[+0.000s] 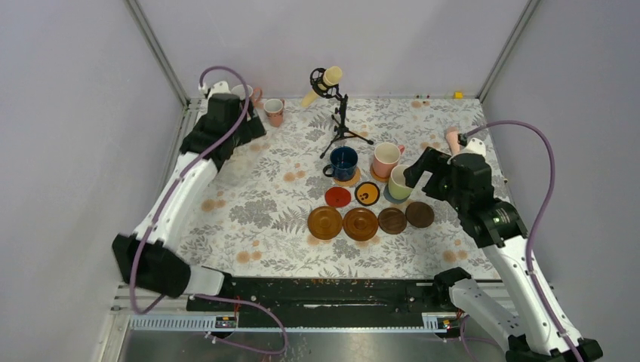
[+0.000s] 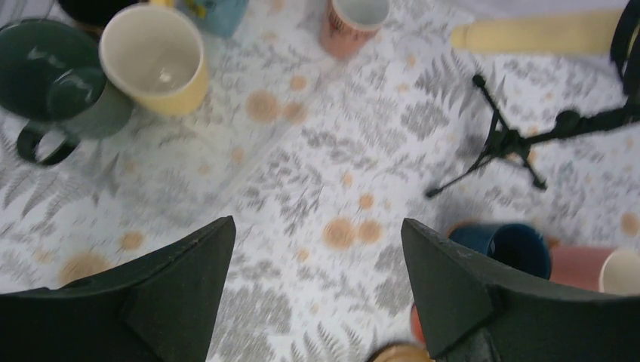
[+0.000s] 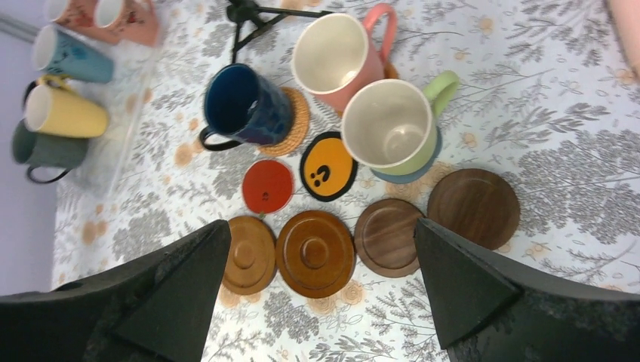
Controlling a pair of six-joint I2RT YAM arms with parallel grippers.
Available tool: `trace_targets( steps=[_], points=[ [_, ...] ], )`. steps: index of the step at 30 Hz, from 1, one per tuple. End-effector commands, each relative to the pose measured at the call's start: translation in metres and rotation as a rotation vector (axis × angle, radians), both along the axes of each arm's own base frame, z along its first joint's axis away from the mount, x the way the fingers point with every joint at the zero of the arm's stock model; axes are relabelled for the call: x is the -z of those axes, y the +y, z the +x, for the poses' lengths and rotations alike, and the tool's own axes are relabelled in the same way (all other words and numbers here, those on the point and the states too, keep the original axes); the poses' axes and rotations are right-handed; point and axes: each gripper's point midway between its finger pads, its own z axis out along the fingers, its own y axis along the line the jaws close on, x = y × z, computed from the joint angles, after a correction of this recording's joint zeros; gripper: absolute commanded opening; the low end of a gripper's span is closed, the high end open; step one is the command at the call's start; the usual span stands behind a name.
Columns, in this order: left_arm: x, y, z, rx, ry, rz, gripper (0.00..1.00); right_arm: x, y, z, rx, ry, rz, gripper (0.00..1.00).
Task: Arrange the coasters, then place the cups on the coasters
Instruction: Place the cup on the coaster, then pick up the cup at the corner of the board.
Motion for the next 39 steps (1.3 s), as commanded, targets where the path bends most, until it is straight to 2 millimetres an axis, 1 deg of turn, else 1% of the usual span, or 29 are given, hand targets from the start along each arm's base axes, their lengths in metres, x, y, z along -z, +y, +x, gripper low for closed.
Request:
trace_targets(
  steps=[1, 6, 9, 10, 13, 15, 16, 17, 20, 24, 29, 36, 39],
  points=[
    [-0.021, -0.012, 0.073, 0.000, -0.079, -0.152, 0.81, -0.007, 0.014, -0.008, -0.114, -0.059, 0.022, 0.99],
    [0.010, -0.007, 0.140, -0.033, -0.033, -0.191, 0.70, -0.007, 0.015, -0.016, -0.140, -0.077, 0.033, 0.99],
    [0.031, -0.008, 0.173, -0.053, -0.012, -0.207, 0.67, -0.006, 0.018, -0.018, -0.161, -0.087, 0.039, 0.99],
    [0.039, -0.006, 0.182, -0.072, -0.005, -0.222, 0.66, -0.005, 0.019, -0.018, -0.164, -0.085, 0.040, 0.99],
    [0.056, -0.009, 0.206, -0.080, -0.012, -0.270, 0.60, -0.005, 0.020, -0.016, -0.167, -0.081, 0.044, 1.00],
    [0.065, -0.010, 0.218, -0.087, -0.029, -0.290, 0.59, -0.003, 0.021, -0.015, -0.164, -0.077, 0.048, 0.99],
    [0.069, -0.010, 0.223, -0.087, -0.031, -0.298, 0.59, -0.003, 0.025, -0.015, -0.180, -0.075, 0.060, 1.00],
    [0.077, -0.011, 0.229, -0.087, -0.025, -0.305, 0.58, -0.001, 0.026, -0.015, -0.185, -0.070, 0.065, 1.00],
    [0.080, -0.016, 0.243, -0.065, -0.031, -0.325, 0.57, 0.001, 0.029, -0.012, -0.190, -0.058, 0.070, 0.99],
    [0.089, -0.015, 0.252, -0.078, -0.037, -0.328, 0.56, -0.003, 0.030, -0.010, -0.188, -0.059, 0.081, 0.99],
    [0.104, -0.009, 0.257, -0.099, -0.026, -0.333, 0.56, -0.004, 0.030, -0.006, -0.176, -0.064, 0.083, 1.00],
    [0.124, -0.003, 0.260, -0.110, 0.002, -0.345, 0.54, -0.005, 0.031, -0.006, -0.177, -0.063, 0.090, 1.00],
    [0.132, -0.002, 0.262, -0.102, 0.015, -0.357, 0.51, -0.006, 0.031, -0.005, -0.176, -0.063, 0.090, 1.00]
  ],
)
